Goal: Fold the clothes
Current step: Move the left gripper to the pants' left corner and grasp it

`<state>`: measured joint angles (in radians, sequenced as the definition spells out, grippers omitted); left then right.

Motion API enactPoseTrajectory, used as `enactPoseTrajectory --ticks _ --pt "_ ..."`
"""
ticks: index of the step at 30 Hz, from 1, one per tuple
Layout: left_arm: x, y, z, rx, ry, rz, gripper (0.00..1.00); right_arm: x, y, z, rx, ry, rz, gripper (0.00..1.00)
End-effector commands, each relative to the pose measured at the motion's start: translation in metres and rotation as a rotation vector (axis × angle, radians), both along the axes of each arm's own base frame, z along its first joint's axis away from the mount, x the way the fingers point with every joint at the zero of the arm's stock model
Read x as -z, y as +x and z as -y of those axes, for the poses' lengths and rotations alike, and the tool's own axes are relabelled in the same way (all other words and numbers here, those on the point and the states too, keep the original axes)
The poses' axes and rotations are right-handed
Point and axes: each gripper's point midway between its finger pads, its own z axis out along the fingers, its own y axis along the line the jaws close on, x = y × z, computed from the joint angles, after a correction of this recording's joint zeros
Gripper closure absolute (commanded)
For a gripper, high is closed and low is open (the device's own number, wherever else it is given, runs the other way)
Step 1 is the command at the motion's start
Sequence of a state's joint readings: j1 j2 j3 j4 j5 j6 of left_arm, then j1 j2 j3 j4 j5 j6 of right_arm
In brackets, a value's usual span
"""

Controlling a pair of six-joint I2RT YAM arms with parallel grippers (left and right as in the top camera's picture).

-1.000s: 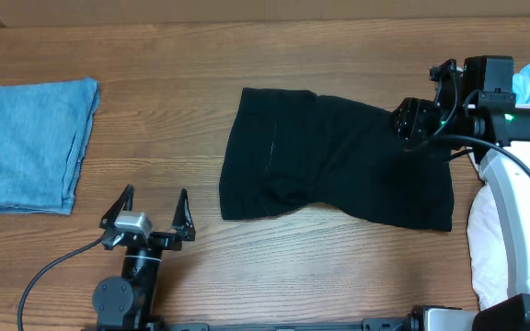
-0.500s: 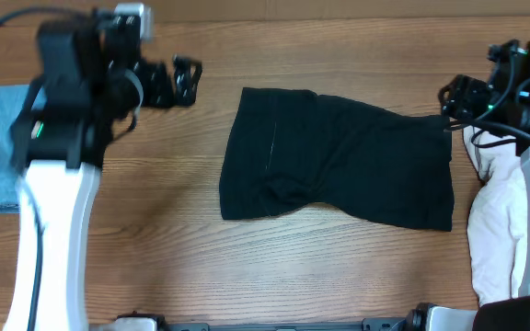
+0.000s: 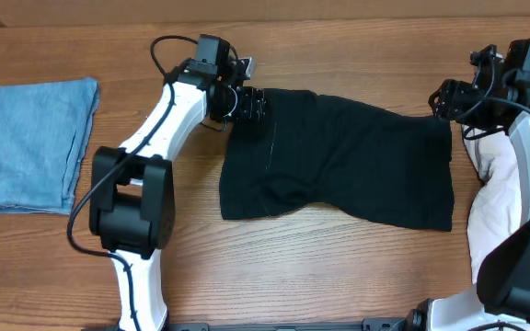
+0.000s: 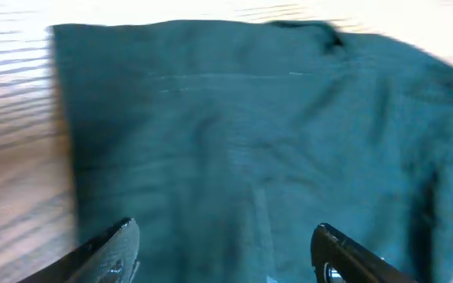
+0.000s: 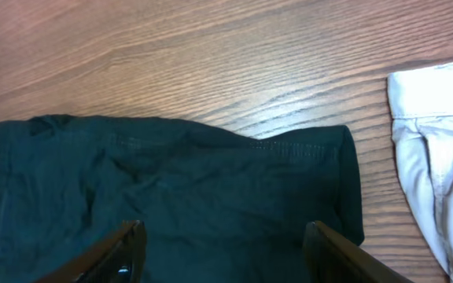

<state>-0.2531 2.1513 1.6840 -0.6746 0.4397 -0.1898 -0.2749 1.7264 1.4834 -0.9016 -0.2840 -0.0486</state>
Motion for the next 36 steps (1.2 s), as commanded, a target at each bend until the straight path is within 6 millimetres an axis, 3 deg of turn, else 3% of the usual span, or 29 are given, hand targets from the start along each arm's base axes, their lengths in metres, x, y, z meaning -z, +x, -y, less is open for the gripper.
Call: enactPoseTrajectory --ticks 1,4,9,11,16,19,23,29,36 --pt "0.010 0.020 -0.024 -0.097 0.130 0.048 0.25 -0.003 0.010 0.002 -0.013 -0.006 0.029 0.31" --pt "0.012 0.027 -0.034 -0.124 0.189 0.076 0.22 -0.001 0.014 0.005 -0.009 -0.016 0.034 0.30" --pt "0.023 0.033 -0.035 -0.124 0.197 0.089 0.23 0.018 0.020 0.007 -0.022 -0.022 0.009 0.28" --pt "0.023 0.035 -0.034 -0.125 0.195 0.096 0.32 0.017 0.027 0.011 -0.018 -0.039 0.037 0.28" --pt "0.029 0.033 -0.033 -0.121 0.188 0.093 0.31 0.013 0.038 0.018 -0.011 -0.077 0.084 0.27" --pt "0.032 0.030 -0.031 -0.112 0.175 0.081 0.28 0.032 0.036 0.031 0.021 -0.104 0.036 0.24" --pt "0.029 0.028 -0.021 -0.088 0.127 0.076 0.27 0.074 0.030 0.048 0.054 -0.063 -0.062 0.25" --pt "0.028 0.025 -0.013 -0.071 0.113 0.077 0.24 0.108 0.027 0.045 0.045 -0.010 -0.125 0.29" --pt "0.027 0.027 -0.008 -0.063 0.108 0.093 0.25 0.118 0.027 0.044 0.043 0.002 -0.143 0.35"
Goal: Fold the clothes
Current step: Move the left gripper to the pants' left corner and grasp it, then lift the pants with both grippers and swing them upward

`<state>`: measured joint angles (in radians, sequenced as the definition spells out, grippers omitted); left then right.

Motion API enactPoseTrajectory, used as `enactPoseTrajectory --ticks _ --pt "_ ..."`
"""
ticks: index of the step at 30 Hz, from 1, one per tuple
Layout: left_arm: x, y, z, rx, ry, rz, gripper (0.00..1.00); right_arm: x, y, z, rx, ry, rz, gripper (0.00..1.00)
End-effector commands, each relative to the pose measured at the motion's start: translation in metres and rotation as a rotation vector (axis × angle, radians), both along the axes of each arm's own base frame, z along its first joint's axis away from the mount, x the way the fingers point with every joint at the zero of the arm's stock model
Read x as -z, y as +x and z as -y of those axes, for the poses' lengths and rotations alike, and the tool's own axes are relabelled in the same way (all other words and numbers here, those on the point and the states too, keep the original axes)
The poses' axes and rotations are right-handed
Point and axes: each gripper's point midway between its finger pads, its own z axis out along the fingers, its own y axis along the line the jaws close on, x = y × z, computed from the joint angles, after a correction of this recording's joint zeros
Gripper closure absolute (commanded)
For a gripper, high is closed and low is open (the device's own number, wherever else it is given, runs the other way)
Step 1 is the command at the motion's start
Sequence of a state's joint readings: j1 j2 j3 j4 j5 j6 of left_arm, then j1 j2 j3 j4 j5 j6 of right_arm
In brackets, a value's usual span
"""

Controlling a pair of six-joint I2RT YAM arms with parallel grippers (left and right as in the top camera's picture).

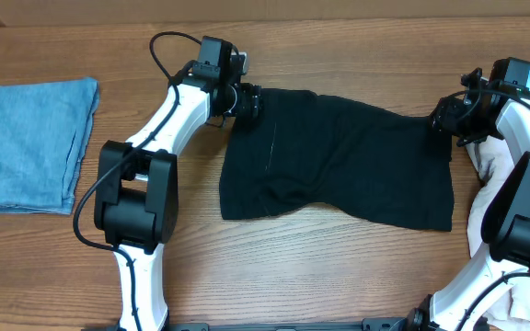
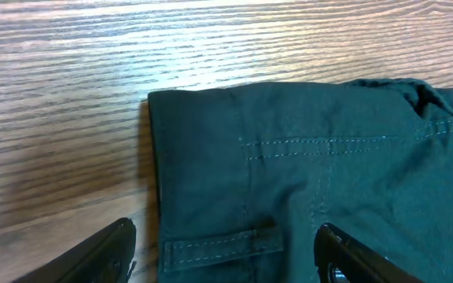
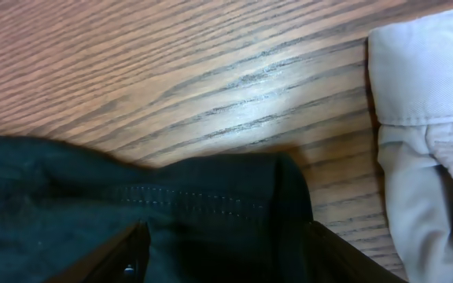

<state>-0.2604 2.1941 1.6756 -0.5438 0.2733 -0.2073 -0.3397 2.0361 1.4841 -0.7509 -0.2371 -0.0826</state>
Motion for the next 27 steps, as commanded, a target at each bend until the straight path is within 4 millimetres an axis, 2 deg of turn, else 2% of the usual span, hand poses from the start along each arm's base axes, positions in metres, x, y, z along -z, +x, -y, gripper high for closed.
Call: enactPoseTrajectory --ticks 1,3,6,8,9,10,11,12,13,14,15,19,21,24,25,26,27 --pt "0.008 -0.005 0.007 0.020 -0.009 -0.014 0.25 -0.001 0.006 -0.001 -0.010 0.011 0.020 0.35" --pt "0.016 -0.005 0.009 0.022 -0.004 -0.021 0.27 -0.001 0.007 -0.002 -0.012 0.016 0.025 0.35" --pt "0.041 -0.010 0.010 0.026 0.001 -0.074 0.30 0.007 0.006 -0.002 -0.012 0.022 0.011 0.39" --pt "0.046 -0.011 0.012 0.032 -0.016 -0.084 0.38 0.009 0.006 -0.002 -0.012 0.023 0.008 0.40" --pt "0.043 -0.008 0.013 0.032 -0.020 -0.070 0.43 0.009 0.007 -0.002 -0.012 0.021 0.012 0.44" --pt "0.042 -0.007 0.014 0.032 -0.022 -0.066 0.49 0.009 0.008 -0.002 -0.012 0.021 0.012 0.50" --pt "0.040 -0.007 0.014 0.033 -0.024 -0.061 0.66 0.008 0.009 -0.003 -0.016 0.029 0.019 0.62" --pt "0.039 -0.006 0.014 0.033 -0.025 -0.059 0.79 0.007 0.011 -0.006 -0.022 0.045 0.030 0.65" --pt "0.036 -0.005 0.016 0.039 -0.037 -0.056 0.90 0.003 0.015 -0.012 -0.037 0.079 0.055 0.75" --pt "0.027 -0.004 0.021 0.053 -0.069 -0.054 0.95 -0.002 0.019 -0.014 -0.044 0.098 0.073 0.83" --pt "0.007 -0.001 0.027 0.069 -0.106 -0.040 0.96 -0.013 0.023 -0.014 -0.048 0.101 0.090 0.96" --pt "-0.063 0.009 0.030 0.080 -0.139 0.049 0.96 -0.057 0.028 -0.011 -0.050 0.079 0.142 0.96" --pt "-0.088 0.005 0.030 0.083 -0.146 0.073 0.96 -0.076 0.025 -0.010 -0.046 0.067 0.169 0.96" --pt "-0.141 -0.006 0.027 0.091 -0.161 0.148 0.96 -0.118 0.015 -0.008 -0.039 0.041 0.232 0.96" --pt "-0.177 -0.018 0.023 0.109 -0.164 0.208 0.96 -0.140 0.006 -0.010 -0.039 0.031 0.259 0.96" --pt "-0.197 -0.025 0.021 0.118 -0.166 0.244 0.96 -0.154 0.000 -0.012 -0.040 0.025 0.277 0.96" --pt "-0.227 -0.035 0.019 0.133 -0.170 0.305 0.96 -0.177 -0.008 -0.018 -0.048 0.023 0.312 0.96"
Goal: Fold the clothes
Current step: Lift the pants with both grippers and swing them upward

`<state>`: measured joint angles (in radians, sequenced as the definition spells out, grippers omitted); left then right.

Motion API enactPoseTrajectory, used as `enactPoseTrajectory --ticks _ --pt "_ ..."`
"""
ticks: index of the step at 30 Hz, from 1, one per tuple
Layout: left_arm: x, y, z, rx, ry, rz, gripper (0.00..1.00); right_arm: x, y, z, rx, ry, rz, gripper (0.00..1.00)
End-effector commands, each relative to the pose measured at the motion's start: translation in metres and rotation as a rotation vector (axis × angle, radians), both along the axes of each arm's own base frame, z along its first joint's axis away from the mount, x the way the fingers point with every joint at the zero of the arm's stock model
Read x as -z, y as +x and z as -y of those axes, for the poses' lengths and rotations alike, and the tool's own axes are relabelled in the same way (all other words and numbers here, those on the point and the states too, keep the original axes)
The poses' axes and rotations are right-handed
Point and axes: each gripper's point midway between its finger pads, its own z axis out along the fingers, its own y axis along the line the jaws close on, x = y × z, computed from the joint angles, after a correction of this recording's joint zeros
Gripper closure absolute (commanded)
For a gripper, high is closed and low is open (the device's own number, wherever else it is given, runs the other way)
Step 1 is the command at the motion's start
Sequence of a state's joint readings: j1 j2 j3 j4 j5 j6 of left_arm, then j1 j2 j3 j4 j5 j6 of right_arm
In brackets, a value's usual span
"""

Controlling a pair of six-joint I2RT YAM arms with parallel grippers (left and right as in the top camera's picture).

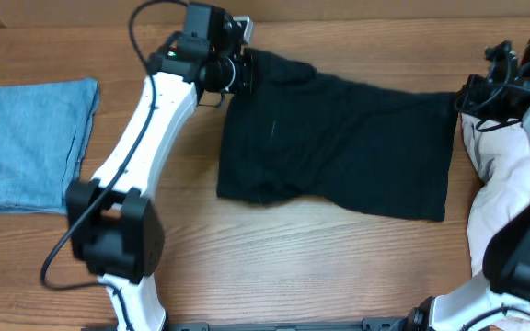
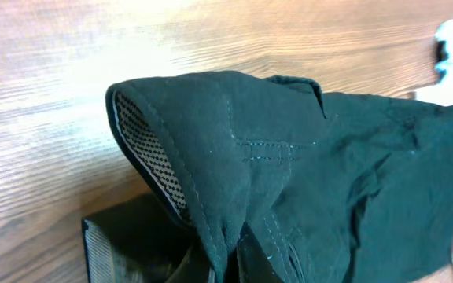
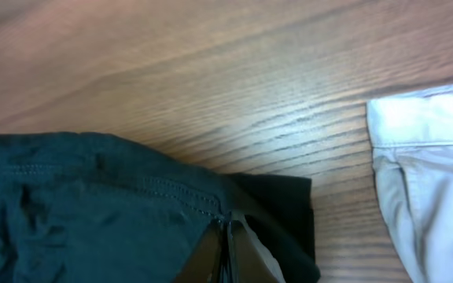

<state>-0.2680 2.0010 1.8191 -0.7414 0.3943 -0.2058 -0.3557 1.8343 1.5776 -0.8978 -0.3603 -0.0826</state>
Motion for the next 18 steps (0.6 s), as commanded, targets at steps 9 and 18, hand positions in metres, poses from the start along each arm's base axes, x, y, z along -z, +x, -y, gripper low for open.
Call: enactPoseTrajectory --ticks 9,18 --pt "-0.296 -0.109 -0.046 -0.041 -0.068 0.698 0.96 -0.270 -0.068 -0.046 -0.126 -0.088 0.457 0.96" --pt "-0.296 -0.186 -0.068 -0.057 -0.067 0.588 0.96 -0.307 -0.136 -0.072 -0.122 -0.105 0.506 0.96"
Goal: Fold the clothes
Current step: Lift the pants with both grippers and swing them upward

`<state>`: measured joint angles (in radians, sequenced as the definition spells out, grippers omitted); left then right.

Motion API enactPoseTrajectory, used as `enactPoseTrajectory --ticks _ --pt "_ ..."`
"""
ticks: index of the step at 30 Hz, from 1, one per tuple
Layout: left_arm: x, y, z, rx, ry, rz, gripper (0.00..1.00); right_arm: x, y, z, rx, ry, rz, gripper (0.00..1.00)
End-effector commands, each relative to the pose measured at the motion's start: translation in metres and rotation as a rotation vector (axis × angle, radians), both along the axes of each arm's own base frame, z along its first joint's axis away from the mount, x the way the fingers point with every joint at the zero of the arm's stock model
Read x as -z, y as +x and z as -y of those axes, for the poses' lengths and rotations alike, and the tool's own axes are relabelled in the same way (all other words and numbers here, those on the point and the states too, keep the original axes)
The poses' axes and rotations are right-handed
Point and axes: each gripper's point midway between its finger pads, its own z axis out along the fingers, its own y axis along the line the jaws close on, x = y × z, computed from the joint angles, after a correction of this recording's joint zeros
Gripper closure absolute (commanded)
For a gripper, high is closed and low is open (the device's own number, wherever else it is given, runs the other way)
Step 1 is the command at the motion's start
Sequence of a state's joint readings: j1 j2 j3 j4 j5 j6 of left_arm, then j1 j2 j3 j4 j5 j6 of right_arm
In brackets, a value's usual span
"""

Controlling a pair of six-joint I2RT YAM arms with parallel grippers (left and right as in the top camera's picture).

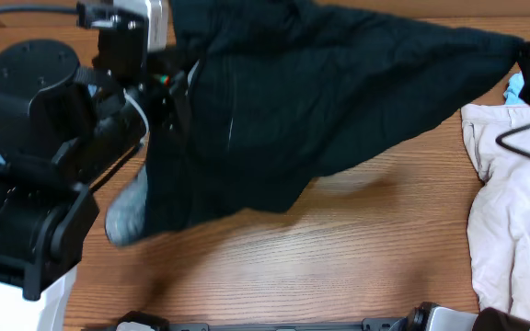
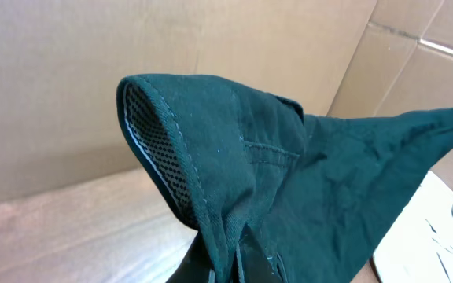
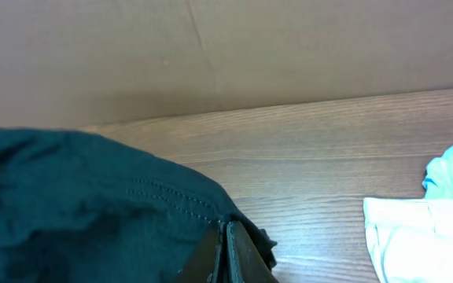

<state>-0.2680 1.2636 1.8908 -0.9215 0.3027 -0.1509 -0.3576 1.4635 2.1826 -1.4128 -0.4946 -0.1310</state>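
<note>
A dark green-black pair of shorts (image 1: 320, 92) hangs stretched in the air above the wooden table (image 1: 357, 267), its lower part drooping towards the left. My left gripper (image 2: 228, 271) is shut on one waistband corner, where the mesh lining (image 2: 152, 137) shows. My right gripper (image 3: 225, 253) is shut on the opposite corner by a stitched hem (image 3: 163, 200). In the overhead view the raised left arm (image 1: 44, 138) fills the left side, and the shorts reach the right edge near the right arm.
A pile of white clothes (image 1: 513, 211) lies at the table's right edge, with a light blue piece beside it. A black cable (image 1: 523, 138) loops over the pile. A cardboard wall (image 3: 211, 55) stands behind the table.
Both grippers, still shut on the shorts' far corners, have risen well above the table. The shorts now hang in the air instead of lying mostly on the wood.
Both grippers were open over the far edge of the shorts lying flat. Then each stood open at one far corner. Then both were shut on those corners, which were just off the table. Now the shorts hang stretched between them, high up.
</note>
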Motion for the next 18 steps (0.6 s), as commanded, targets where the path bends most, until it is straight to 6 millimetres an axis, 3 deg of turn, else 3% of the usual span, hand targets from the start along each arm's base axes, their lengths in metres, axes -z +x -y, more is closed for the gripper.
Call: enactPoseTrajectory --ticks 1,3,5,8,13,18 --pt "0.021 -0.008 -0.003 -0.011 0.019 -0.106 0.96 -0.012 -0.024 -0.009 -0.002 -0.002 0.017 0.96" --pt "0.034 -0.012 -0.004 -0.015 0.024 -0.168 0.96 -0.009 -0.027 -0.010 -0.002 0.005 0.000 0.96" --pt "0.030 -0.017 0.001 0.010 -0.017 -0.180 0.96 -0.009 -0.030 -0.011 -0.003 0.006 -0.003 0.96" --pt "-0.001 -0.035 0.007 0.068 -0.083 -0.122 0.96 -0.025 -0.051 -0.019 0.000 -0.019 0.059 0.96" --pt "-0.052 -0.094 0.015 0.208 -0.186 -0.041 0.96 -0.049 -0.094 -0.027 0.058 -0.052 0.150 0.96" --pt "-0.086 -0.140 0.012 0.278 -0.250 0.046 0.96 -0.061 -0.120 -0.037 0.067 -0.053 0.201 0.96"
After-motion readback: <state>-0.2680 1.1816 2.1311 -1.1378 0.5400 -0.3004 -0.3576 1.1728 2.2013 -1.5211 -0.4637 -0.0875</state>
